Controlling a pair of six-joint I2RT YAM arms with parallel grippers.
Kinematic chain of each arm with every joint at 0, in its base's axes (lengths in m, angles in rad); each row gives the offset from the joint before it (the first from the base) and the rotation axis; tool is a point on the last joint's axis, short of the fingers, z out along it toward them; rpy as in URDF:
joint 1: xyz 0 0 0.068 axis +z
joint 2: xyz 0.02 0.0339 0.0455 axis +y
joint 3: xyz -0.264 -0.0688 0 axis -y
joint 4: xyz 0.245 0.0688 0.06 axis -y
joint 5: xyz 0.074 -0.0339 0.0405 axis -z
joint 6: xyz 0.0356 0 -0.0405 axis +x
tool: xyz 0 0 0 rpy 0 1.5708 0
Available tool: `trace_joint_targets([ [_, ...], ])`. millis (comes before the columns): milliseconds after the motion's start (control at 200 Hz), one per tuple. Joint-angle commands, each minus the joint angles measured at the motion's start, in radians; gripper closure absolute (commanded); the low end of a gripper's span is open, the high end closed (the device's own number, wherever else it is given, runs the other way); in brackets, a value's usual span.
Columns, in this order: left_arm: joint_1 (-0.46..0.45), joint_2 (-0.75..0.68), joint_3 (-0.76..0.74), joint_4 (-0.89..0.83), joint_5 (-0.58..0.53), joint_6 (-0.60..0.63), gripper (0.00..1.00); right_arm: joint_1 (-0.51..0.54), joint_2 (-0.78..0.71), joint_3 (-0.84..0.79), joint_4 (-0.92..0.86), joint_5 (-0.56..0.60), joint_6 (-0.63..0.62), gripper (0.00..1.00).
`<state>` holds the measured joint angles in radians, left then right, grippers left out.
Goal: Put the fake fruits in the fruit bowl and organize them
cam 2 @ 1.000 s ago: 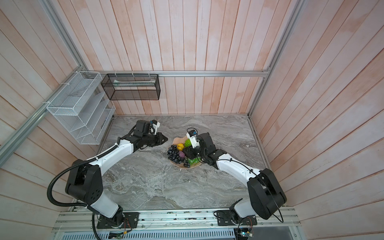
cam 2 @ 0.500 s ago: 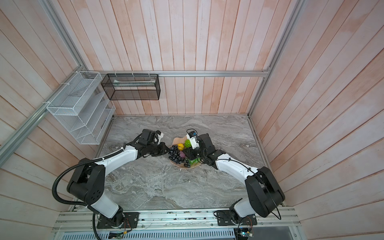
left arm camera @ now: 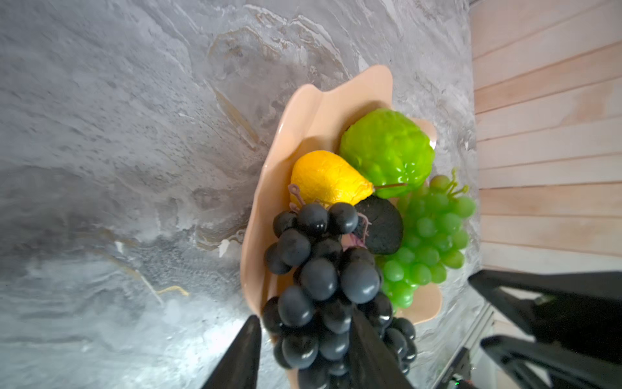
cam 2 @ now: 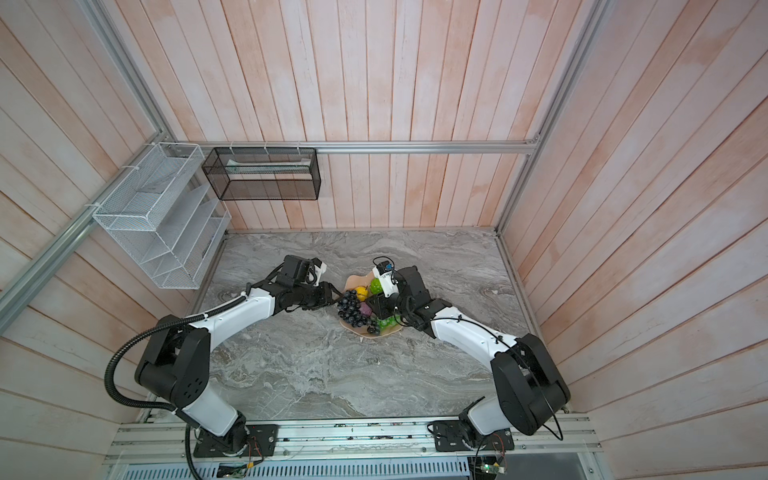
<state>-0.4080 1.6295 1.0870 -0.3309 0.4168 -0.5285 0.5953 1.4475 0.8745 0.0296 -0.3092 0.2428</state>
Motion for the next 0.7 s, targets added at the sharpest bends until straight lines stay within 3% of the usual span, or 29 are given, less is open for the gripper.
trace_joint_targets([
  [0, 0.024, -0.09, 0.035, -0.102, -0.05, 0.059, 0.39, 0.005, -0.056, 0.041, -0.034, 0.034, -0.014, 0.62],
  [215, 0.032, -0.255, 0.005, -0.178, -0.209, 0.07, 0.13, -0.036, -0.208, 0.042, -0.092, 0.177, -0.058, 0.5],
  [295, 0.041, -0.315, -0.019, -0.183, -0.301, 0.067, 0.03, -0.091, -0.279, 0.033, -0.116, 0.238, -0.083, 0.4],
  [405, 0.077, -0.392, -0.07, -0.148, -0.424, 0.089, 0.02, -0.208, -0.398, -0.021, -0.083, 0.364, -0.096, 0.21],
  [535, 0.185, -0.497, -0.2, 0.0, -0.497, 0.124, 0.02, -0.39, -0.587, -0.227, 0.159, 0.388, -0.149, 0.02],
  [650, 0.241, -0.594, -0.414, 0.253, -0.602, 0.22, 0.02, -0.488, -0.695, -0.465, 0.405, 0.375, -0.247, 0.02],
  [695, 0.25, -0.625, -0.531, 0.429, -0.616, 0.302, 0.0, -0.519, -0.701, -0.515, 0.447, 0.397, -0.244, 0.02],
])
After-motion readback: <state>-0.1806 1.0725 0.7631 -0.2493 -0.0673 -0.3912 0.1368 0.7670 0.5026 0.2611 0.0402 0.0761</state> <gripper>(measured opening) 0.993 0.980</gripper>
